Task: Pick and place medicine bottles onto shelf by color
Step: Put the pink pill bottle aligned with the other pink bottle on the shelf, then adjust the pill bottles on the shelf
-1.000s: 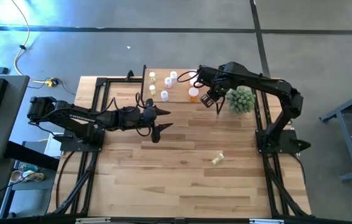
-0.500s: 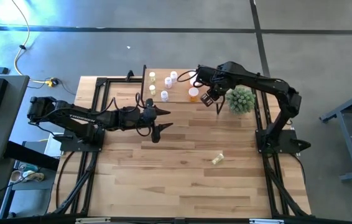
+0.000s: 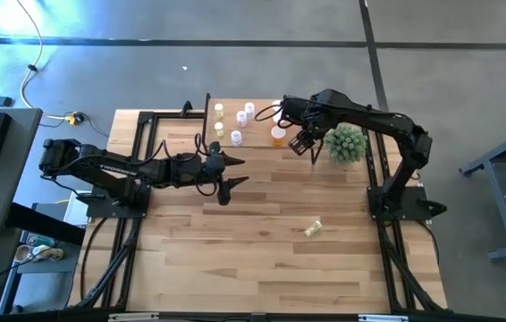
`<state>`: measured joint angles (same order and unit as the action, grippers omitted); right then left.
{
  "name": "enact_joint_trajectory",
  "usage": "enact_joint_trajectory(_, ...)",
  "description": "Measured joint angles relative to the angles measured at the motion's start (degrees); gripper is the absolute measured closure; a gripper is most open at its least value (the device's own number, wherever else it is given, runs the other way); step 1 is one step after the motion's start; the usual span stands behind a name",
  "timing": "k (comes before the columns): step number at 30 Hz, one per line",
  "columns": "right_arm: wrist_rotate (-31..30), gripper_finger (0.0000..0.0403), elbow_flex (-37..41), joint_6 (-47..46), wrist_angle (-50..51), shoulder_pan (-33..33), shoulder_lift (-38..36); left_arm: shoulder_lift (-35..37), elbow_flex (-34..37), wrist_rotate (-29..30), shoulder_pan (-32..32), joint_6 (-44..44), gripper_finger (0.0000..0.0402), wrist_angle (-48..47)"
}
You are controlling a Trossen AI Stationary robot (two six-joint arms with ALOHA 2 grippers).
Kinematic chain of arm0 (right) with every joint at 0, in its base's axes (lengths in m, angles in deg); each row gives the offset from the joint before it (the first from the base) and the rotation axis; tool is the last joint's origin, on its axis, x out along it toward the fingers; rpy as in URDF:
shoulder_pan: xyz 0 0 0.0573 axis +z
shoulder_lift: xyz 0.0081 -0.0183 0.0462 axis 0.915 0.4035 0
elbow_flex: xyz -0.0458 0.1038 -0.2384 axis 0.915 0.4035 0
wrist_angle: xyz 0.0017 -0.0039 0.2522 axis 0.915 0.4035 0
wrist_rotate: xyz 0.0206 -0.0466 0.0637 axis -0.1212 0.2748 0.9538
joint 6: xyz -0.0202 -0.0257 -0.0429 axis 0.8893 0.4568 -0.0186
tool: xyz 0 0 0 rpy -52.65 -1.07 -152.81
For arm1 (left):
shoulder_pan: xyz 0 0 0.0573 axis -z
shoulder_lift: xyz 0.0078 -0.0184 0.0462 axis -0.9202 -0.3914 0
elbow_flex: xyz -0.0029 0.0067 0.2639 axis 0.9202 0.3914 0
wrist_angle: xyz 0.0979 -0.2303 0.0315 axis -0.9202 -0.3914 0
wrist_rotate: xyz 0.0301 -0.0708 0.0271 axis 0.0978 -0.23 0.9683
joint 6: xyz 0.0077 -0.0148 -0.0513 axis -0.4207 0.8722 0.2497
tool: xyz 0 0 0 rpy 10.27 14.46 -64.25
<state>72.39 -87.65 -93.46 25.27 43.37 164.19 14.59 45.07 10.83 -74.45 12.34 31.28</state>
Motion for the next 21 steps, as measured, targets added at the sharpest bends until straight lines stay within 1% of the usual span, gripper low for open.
enact_joint_trajectory(12, 0.2, 0.0231, 0.0, -0.1, -0.2, 0.0, -1.0, 0.0, 0.0, 0.0, 0.0, 0.0, 0.0158, 0.0)
enact_joint_trajectory(21, 0.9, 0.0231, -0.1, -0.1, -0.7, 0.0, -4.7, 0.0, 0.0, 0.0, 0.0, 0.0, 0.0158, 0.0)
